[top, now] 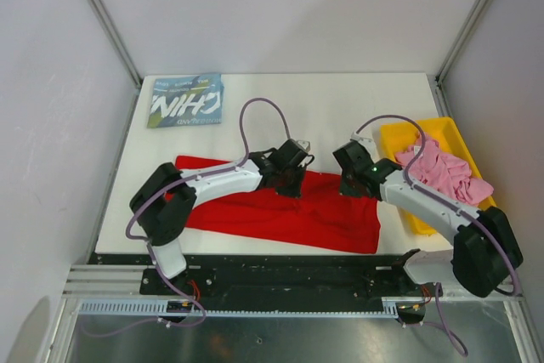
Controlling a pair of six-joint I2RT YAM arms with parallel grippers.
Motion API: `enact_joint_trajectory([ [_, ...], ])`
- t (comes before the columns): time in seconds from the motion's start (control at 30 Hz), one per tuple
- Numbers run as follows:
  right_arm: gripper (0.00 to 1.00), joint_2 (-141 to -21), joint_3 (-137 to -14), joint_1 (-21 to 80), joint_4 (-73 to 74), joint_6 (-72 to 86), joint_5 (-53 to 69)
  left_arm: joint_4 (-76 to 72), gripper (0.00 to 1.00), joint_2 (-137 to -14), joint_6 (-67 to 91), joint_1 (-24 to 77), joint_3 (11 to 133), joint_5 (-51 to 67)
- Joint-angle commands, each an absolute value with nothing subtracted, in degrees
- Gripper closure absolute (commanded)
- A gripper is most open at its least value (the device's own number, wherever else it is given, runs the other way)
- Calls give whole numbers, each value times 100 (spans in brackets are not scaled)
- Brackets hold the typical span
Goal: Fold and stack the t-shirts
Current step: Fold the other side of the tshirt into a rectangle
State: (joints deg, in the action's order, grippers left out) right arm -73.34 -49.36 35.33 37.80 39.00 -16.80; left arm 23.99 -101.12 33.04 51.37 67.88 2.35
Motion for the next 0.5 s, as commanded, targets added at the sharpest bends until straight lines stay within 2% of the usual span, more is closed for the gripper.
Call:
enact_joint_trajectory([
  [0.0, 100, -7670, -5210, 3435, 3286, 3626, -2013, 2291, 100, -10161, 3551, 5152, 6862, -362],
  [0.13, 100, -7967, -5250, 3353, 3069, 3562, -1999, 2290, 100, -10220, 3620, 5156, 6882, -538],
  [0.23, 100, -8106, -5307, 3294, 3072, 3557, -2022, 2286, 95, -10268, 3603, 5144, 6937, -599],
  [0.3, 97, -8104, -5352, 3243, 3117, 3552, -2004, 2285, 85, -10244, 3560, 5129, 6964, -627],
  [0.4, 82, -7949, -5492, 3171, 3253, 3526, -1952, 2274, 61, -10062, 3468, 5062, 6980, -624],
  [0.47, 72, -7768, -5579, 3100, 3395, 3520, -1886, 2267, 53, -9887, 3403, 5014, 6990, -569],
])
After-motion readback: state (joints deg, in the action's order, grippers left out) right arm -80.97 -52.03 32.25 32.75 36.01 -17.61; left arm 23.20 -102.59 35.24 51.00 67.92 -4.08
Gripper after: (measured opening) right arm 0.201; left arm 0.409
